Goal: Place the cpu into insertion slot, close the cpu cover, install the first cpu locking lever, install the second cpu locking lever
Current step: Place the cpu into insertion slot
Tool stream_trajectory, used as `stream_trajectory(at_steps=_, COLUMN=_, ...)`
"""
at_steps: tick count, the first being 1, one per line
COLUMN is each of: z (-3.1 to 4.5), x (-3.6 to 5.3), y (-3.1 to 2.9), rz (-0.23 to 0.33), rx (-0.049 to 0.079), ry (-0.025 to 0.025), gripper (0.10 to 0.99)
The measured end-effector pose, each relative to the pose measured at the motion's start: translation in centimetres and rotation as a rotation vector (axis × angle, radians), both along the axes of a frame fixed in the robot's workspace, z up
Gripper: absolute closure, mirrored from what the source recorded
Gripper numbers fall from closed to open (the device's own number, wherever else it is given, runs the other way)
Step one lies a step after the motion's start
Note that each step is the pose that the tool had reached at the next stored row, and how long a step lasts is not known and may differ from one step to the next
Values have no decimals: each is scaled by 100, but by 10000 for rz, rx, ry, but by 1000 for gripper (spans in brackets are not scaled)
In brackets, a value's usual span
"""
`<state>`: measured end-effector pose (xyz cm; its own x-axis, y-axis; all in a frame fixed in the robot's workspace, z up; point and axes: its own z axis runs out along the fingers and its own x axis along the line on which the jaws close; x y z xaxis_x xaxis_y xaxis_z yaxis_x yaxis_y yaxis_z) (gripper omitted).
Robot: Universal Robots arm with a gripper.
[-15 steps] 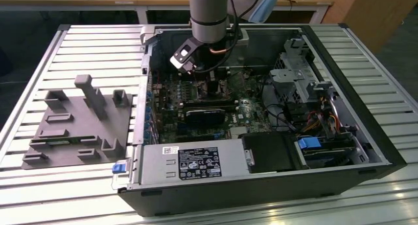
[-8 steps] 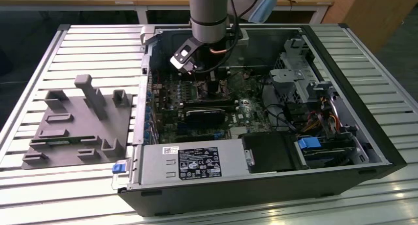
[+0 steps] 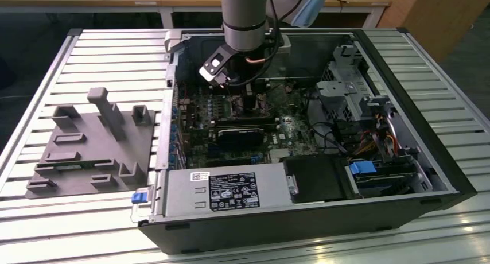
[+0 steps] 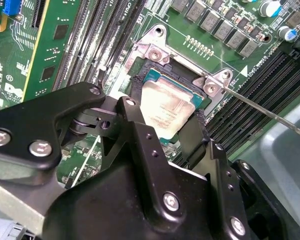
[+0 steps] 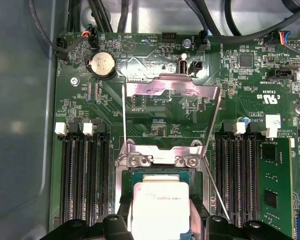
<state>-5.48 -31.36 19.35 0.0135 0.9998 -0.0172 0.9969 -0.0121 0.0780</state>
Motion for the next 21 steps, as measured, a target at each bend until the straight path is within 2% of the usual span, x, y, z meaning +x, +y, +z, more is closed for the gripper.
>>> stream_trajectory(at_steps=12, z=-10, x=-5, y=1, rz=-6, rx=6, ry=-2, gripper=545)
stream_trajectory(at_steps=14, z=-11, x=-5, y=1, rz=-7, rx=5, ry=-3, gripper=537)
stream_trajectory(at_steps=15, z=-10, x=-5, y=1, rz=-7, rx=3, ry=-2, gripper=475)
stream_trajectory(at_steps=21, z=-3, x=-6, y=0, rz=-9, rx=-4, ry=2, gripper=475)
